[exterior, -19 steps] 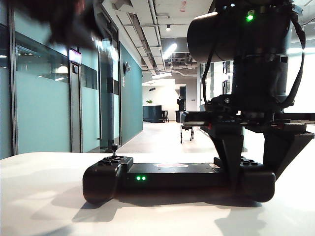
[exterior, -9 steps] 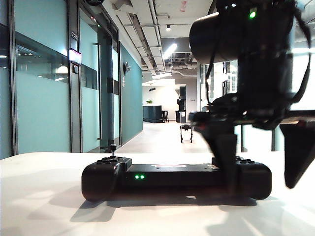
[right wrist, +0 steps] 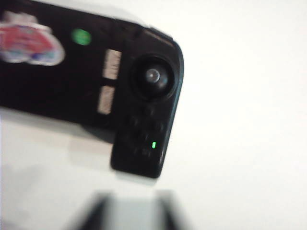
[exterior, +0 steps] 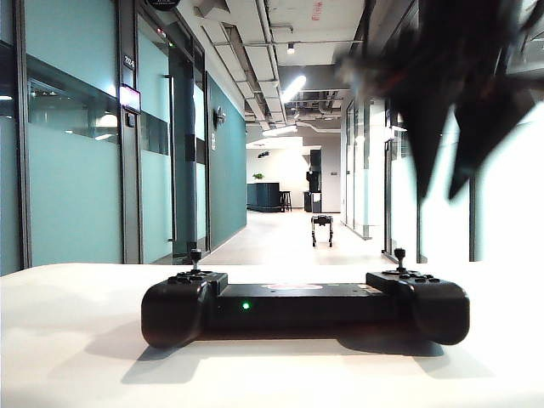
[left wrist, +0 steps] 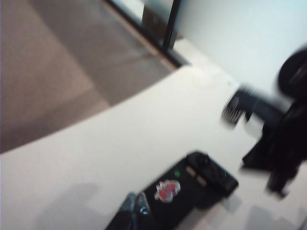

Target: Push the left joystick on the remote control sitting on the white table forward to make the robot dog walk in a straight line until it approaches the door.

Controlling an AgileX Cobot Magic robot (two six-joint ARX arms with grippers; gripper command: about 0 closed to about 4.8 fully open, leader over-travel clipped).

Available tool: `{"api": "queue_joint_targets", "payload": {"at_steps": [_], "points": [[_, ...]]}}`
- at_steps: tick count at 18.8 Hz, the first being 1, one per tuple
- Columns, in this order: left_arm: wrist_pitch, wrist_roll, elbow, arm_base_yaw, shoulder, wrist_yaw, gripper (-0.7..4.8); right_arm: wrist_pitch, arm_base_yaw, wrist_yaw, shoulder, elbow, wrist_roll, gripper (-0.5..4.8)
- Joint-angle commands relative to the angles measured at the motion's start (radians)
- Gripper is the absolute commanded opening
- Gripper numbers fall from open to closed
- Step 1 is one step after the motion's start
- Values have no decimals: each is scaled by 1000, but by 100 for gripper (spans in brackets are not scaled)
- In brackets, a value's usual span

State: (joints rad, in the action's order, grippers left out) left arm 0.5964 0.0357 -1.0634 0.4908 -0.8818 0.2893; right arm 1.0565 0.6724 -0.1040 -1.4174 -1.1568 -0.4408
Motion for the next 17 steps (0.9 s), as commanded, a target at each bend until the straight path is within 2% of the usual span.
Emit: {"api": "queue_joint_targets", "payload": {"at_steps": [1, 4, 6, 9, 11, 17], "points": [[1, -27, 64, 79, 27, -74, -5, 18, 1, -49, 113, -6, 28, -1], [-103, -26, 178, 228, 77, -227, -5, -73, 2, -170, 254, 8, 97, -1], [-216, -28, 258, 307, 99, -269, -5, -219, 2, -179, 360, 71, 145, -1], [-261, -43, 343, 313, 133, -265, -5, -367, 2, -186, 485, 178, 208, -1], [-292, -70, 378, 312, 154, -240, -5, -378, 1, -189, 510, 194, 207, -1], [-411, -61, 503, 312, 251, -241, -5, -377, 1, -189, 513, 194, 207, -1]]}}
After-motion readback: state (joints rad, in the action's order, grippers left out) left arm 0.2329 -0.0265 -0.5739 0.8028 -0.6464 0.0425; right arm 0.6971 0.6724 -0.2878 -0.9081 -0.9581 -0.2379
